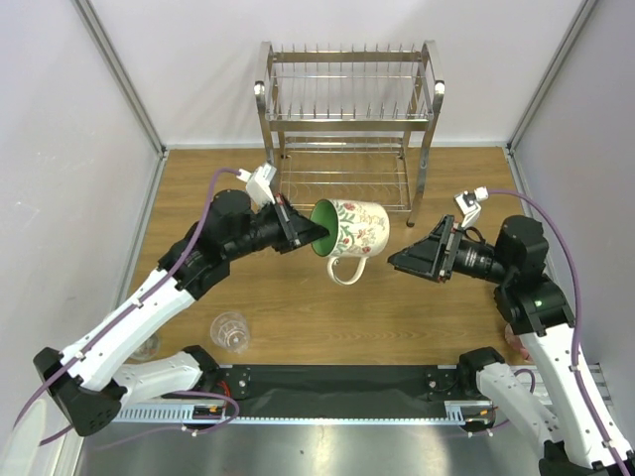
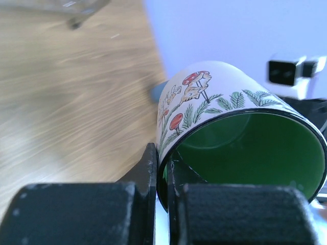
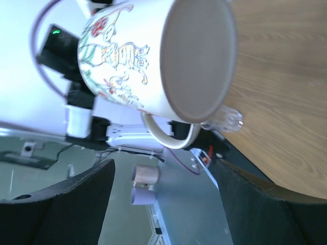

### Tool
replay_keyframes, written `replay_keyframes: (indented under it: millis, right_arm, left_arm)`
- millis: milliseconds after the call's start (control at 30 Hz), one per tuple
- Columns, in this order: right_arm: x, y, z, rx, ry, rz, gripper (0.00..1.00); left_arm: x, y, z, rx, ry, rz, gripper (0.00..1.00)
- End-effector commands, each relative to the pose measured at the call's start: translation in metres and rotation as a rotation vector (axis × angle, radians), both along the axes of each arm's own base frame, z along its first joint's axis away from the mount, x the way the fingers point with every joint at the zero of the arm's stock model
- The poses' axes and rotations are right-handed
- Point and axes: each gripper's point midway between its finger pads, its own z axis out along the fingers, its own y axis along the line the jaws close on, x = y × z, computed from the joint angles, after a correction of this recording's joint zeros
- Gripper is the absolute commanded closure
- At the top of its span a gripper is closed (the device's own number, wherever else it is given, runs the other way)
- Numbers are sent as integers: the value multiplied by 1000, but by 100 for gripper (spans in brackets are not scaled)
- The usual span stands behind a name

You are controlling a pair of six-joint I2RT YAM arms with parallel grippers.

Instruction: Load the cups into the dish rack

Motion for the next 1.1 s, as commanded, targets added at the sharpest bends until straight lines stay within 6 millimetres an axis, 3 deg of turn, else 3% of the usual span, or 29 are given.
replay_keyframes:
  millis: [0,100,233,400,600,767,1067]
  right_arm:
    - [-19,6,61,128,-171,82,14]
    - [-24,10,77,164,-212,102,16]
    - [-23,18,80,161,-221,103,18]
    - [-12,32,90,221,-188,88,26]
    - [-9,46,100,245,-193,102,26]
    - [-15,41,95,190,-197,92,25]
    - [-21,29,81,86,-211,52,22]
  left_arm:
    - [-9,-12,106,-359,-173,-57,100]
    - [-7,-11,121,-437,-170,-41,100]
    - [-10,-10,139,-568,-162,-32,100]
    - [-15,-9,148,-715,-144,-35,100]
    - [-27,-13,153,-771,-141,-60,100]
    - [-35,-1,166,-759,-193,-40,100]
    - [-40,15,166,-686,-228,8,100]
